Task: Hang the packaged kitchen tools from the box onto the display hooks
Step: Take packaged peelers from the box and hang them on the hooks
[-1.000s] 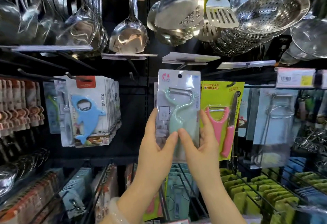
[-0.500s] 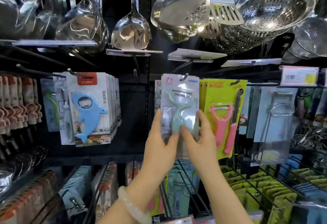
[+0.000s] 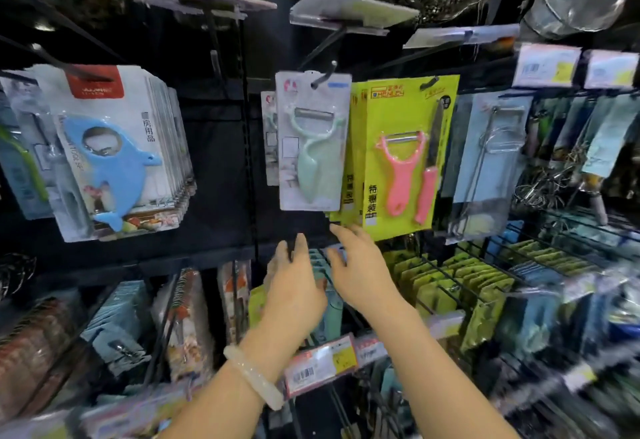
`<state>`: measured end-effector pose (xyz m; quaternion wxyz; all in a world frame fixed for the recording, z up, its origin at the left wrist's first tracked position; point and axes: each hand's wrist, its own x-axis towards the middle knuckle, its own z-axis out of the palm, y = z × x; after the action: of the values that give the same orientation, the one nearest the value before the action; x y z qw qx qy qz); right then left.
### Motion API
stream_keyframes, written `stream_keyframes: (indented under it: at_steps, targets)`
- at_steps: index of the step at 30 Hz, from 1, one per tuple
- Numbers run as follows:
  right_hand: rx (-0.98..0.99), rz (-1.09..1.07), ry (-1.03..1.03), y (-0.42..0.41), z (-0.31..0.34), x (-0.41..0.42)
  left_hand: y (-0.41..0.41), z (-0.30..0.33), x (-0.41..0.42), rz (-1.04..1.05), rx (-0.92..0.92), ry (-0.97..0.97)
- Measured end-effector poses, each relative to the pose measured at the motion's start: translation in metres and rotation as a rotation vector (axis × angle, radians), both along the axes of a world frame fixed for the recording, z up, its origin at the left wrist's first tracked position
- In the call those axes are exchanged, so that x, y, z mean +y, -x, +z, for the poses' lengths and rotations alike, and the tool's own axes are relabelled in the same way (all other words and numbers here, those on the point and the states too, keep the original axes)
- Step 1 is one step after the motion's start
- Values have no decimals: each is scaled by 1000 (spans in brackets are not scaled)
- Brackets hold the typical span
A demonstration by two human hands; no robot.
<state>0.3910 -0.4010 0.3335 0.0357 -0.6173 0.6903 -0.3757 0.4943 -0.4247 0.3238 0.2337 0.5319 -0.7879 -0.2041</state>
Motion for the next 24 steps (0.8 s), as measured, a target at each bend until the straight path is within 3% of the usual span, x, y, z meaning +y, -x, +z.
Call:
stream_keyframes:
  at_steps: [8,11,15,20,24]
  targets:
    - [99,-259,-21,54,-72,114,44,-57,68,-427,-79,432]
    - [156,-373,-183,77,-106,142,74,-81,98,-621,-219,278]
    - [164,-460,-493,98,-158,183,103,-129,127,-731,-479,196]
    - [79,-531,-792,113,-209,237,127,-175,162,-868,-625,85]
    - [7,-563,-869,133,-235,267,153,-195,186,-929,-648,29]
